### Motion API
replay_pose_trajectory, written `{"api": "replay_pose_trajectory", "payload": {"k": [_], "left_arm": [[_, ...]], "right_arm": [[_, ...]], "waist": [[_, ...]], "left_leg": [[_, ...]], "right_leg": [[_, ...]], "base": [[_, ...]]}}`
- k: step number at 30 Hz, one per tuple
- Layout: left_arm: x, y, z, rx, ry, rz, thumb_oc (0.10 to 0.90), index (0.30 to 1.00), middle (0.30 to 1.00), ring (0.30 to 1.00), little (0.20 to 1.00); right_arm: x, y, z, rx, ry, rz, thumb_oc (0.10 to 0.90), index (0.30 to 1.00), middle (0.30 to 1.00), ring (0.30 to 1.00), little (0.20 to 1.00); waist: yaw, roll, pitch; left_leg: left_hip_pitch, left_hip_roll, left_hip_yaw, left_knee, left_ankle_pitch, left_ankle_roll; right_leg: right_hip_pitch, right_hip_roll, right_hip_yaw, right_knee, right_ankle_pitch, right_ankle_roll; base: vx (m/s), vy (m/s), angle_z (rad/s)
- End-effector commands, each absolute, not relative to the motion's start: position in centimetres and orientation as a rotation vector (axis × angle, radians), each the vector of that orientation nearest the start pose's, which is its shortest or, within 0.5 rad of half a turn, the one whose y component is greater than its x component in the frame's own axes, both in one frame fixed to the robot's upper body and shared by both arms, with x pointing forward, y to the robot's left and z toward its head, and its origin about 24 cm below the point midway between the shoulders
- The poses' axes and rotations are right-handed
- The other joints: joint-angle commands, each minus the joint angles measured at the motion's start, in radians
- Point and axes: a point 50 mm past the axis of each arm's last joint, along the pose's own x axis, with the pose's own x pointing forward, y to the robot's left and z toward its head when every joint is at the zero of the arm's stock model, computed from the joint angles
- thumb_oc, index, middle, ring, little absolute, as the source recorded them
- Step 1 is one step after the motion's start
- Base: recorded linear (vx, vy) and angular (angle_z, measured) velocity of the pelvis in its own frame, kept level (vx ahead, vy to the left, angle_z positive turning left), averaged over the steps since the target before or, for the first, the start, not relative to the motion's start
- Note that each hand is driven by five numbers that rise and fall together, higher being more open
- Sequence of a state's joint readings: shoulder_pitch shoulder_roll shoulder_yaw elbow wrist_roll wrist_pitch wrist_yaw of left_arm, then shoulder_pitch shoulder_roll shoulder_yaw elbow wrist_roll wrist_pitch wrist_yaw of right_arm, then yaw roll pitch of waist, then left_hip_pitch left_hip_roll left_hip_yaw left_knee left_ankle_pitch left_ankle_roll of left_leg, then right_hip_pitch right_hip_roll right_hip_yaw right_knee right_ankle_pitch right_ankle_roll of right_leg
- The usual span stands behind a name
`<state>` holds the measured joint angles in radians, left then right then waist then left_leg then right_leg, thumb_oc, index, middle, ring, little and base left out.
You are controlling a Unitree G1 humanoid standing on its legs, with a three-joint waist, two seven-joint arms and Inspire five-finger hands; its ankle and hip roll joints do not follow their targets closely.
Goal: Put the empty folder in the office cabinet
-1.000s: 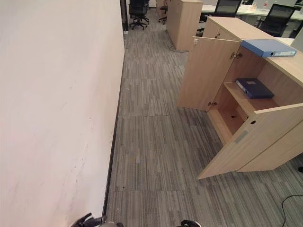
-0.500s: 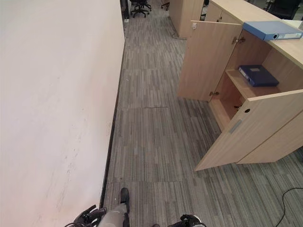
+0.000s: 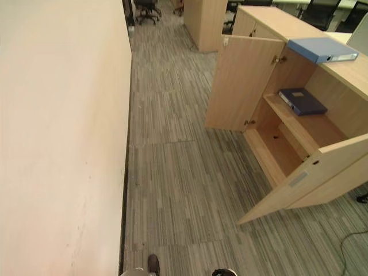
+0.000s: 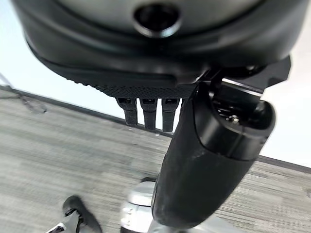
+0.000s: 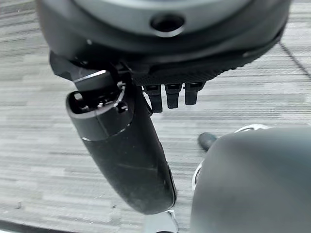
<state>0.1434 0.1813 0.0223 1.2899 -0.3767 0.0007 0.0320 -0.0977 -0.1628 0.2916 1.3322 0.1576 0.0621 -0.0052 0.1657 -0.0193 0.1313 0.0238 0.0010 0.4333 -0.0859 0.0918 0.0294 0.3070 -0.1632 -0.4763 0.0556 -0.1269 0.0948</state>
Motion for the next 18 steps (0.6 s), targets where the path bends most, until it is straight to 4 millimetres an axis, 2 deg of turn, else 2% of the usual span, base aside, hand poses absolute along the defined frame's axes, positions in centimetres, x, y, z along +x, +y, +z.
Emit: {"api": "replay_pose_trajectory", "payload": {"k": [1,2,3,4,5,6,8,10,11,12,13,14,15,16,18], "left_arm": [[0.6,23.7,-17.1,-0.056,1.405,0.386,0.800,0.900,0.900,0.900,0.900],[0.8,24.0,-17.1,-0.045,1.404,0.382,0.800,0.900,0.900,0.900,0.900],[1.1,24.2,-17.0,-0.036,1.399,0.380,0.800,0.900,0.900,0.900,0.900],[1.3,24.6,-16.9,-0.007,1.401,0.359,0.800,0.900,0.900,0.900,0.900],[1.3,24.6,-16.9,-0.007,1.401,0.359,0.800,0.900,0.900,0.900,0.900],[1.4,24.8,-16.8,-0.001,1.400,0.356,0.800,0.900,0.900,0.900,0.900],[1.6,24.7,-16.8,-0.008,1.390,0.361,0.800,0.900,0.900,0.900,0.900],[1.8,24.6,-16.8,-0.014,1.379,0.364,0.800,0.900,0.900,0.900,0.900],[1.7,24.6,-16.9,-0.014,1.380,0.366,0.800,0.900,0.900,0.900,0.900],[1.7,24.5,-16.9,-0.014,1.380,0.367,0.800,0.900,0.900,0.900,0.900],[1.9,24.5,-16.9,-0.014,1.375,0.368,0.800,0.900,0.900,0.900,0.900],[2.1,24.6,-16.9,-0.016,1.370,0.377,0.800,0.900,0.900,0.900,0.900],[2.3,24.8,-16.8,-0.025,1.368,0.394,0.800,0.900,0.900,0.900,0.900],[2.1,24.7,-16.9,-0.031,1.372,0.409,0.800,0.900,0.900,0.900,0.900],[1.9,24.6,-16.9,-0.035,1.378,0.416,0.800,0.900,0.900,0.900,0.900]], "right_arm": [[11.9,-19.5,-16.3,-0.233,1.237,0.060,0.800,0.900,0.900,0.900,0.900],[12.3,-19.5,-16.2,-0.234,1.222,0.063,0.800,0.900,0.900,0.900,0.900],[12.9,-19.3,-16.0,-0.229,1.200,0.067,0.800,0.900,0.900,0.900,0.900],[13.4,-19.0,-15.8,-0.211,1.173,0.056,0.800,0.900,0.900,0.900,0.900],[13.4,-19.0,-15.8,-0.211,1.173,0.056,0.800,0.900,0.900,0.900,0.900],[13.8,-18.8,-15.7,-0.197,1.151,0.048,0.800,0.900,0.900,0.900,0.900],[14.7,-18.4,-15.3,-0.162,1.095,0.047,0.800,0.900,0.900,0.900,0.900],[16.2,-17.8,-14.5,-0.140,1.013,0.056,0.800,0.900,0.900,0.900,0.900],[16.8,-17.6,-14.1,-0.135,0.978,0.062,0.800,0.900,0.900,0.900,0.900],[16.8,-17.6,-14.1,-0.136,0.979,0.062,0.800,0.900,0.900,0.900,0.900],[17.6,-17.3,-13.6,-0.103,0.938,0.052,0.800,0.900,0.900,0.900,0.900],[17.8,-17.3,-13.5,-0.085,0.934,0.037,0.800,0.900,0.900,0.900,0.900],[17.7,-17.3,-13.6,-0.080,0.939,0.030,0.800,0.900,0.900,0.900,0.900],[17.6,-17.4,-13.6,-0.075,0.940,0.021,0.800,0.900,0.900,0.900,0.900],[17.5,-17.5,-13.7,-0.085,0.950,0.019,0.800,0.900,0.900,0.900,0.900]], "waist": [[0.034,-0.004,-0.017],[0.025,-0.008,-0.013],[0.014,-0.005,-0.008],[-0.011,0.000,0.006],[-0.010,-0.002,0.007],[-0.022,0.003,0.015],[-0.041,0.019,0.036],[-0.057,0.030,0.064],[-0.068,0.032,0.079],[-0.067,0.036,0.080],[-0.082,0.028,0.099],[-0.094,0.004,0.103],[-0.101,-0.016,0.095],[-0.103,-0.020,0.083],[-0.099,-0.023,0.074]], "left_leg": [[-0.052,-0.017,-0.045,0.026,-0.005,-0.040],[-0.028,-0.057,-0.058,0.019,-0.029,-0.012],[-0.002,-0.084,-0.079,0.010,-0.051,0.008],[0.052,-0.125,-0.109,-0.001,-0.093,0.052],[0.052,-0.128,-0.107,-0.001,-0.094,0.053],[0.076,-0.134,-0.118,-0.001,-0.116,0.065],[0.109,-0.123,-0.124,-0.001,-0.137,0.066],[0.131,-0.101,-0.131,-0.001,-0.144,0.054],[0.146,-0.090,-0.142,-0.001,-0.144,0.045],[0.147,-0.084,-0.141,-0.001,-0.144,0.042],[0.193,-0.073,-0.153,-0.001,-0.162,0.009],[0.217,-0.070,-0.156,-0.001,-0.177,-0.021],[0.223,-0.064,-0.164,-0.001,-0.188,-0.045],[0.230,-0.053,-0.183,-0.001,-0.208,-0.052],[0.233,-0.050,-0.191,-0.001,-0.219,-0.053]], "right_leg": [[-0.023,-0.212,-0.052,0.188,0.221,0.096],[-0.052,-0.261,-0.038,0.296,0.280,0.108],[-0.078,-0.289,-0.024,0.393,0.340,0.111],[-0.147,-0.335,0.025,0.579,0.405,0.124],[-0.152,-0.340,0.029,0.585,0.403,0.126],[-0.200,-0.365,0.052,0.655,0.407,0.125],[-0.292,-0.378,0.038,0.678,0.360,0.107],[-0.371,-0.326,-0.020,0.575,0.293,0.092],[-0.399,-0.279,-0.028,0.488,0.291,0.086],[-0.393,-0.270,-0.032,0.478,0.294,0.084],[-0.431,-0.151,-0.024,0.172,0.317,0.093],[-0.437,-0.100,-0.052,-0.045,0.387,0.130],[-0.444,-0.082,-0.061,-0.143,0.411,0.145],[-0.456,-0.087,-0.042,-0.143,0.387,0.141],[-0.442,-0.088,-0.057,-0.143,0.391,0.135]], "base": [[0.29,0.471,0.26],[0.30,0.493,0.30],[0.36,0.602,0.54],[0.25,0.432,0.71],[0.24,0.369,0.88],[0.14,0.167,0.99],[0.18,0.154,0.63],[0.10,-0.037,0.01],[0.05,-0.109,-0.29],[0.17,-0.209,-0.11],[0.32,-0.276,-0.12],[0.48,-0.387,0.19],[0.54,-0.310,0.43],[0.37,-0.187,0.71],[0.36,-0.122,0.60]]}}
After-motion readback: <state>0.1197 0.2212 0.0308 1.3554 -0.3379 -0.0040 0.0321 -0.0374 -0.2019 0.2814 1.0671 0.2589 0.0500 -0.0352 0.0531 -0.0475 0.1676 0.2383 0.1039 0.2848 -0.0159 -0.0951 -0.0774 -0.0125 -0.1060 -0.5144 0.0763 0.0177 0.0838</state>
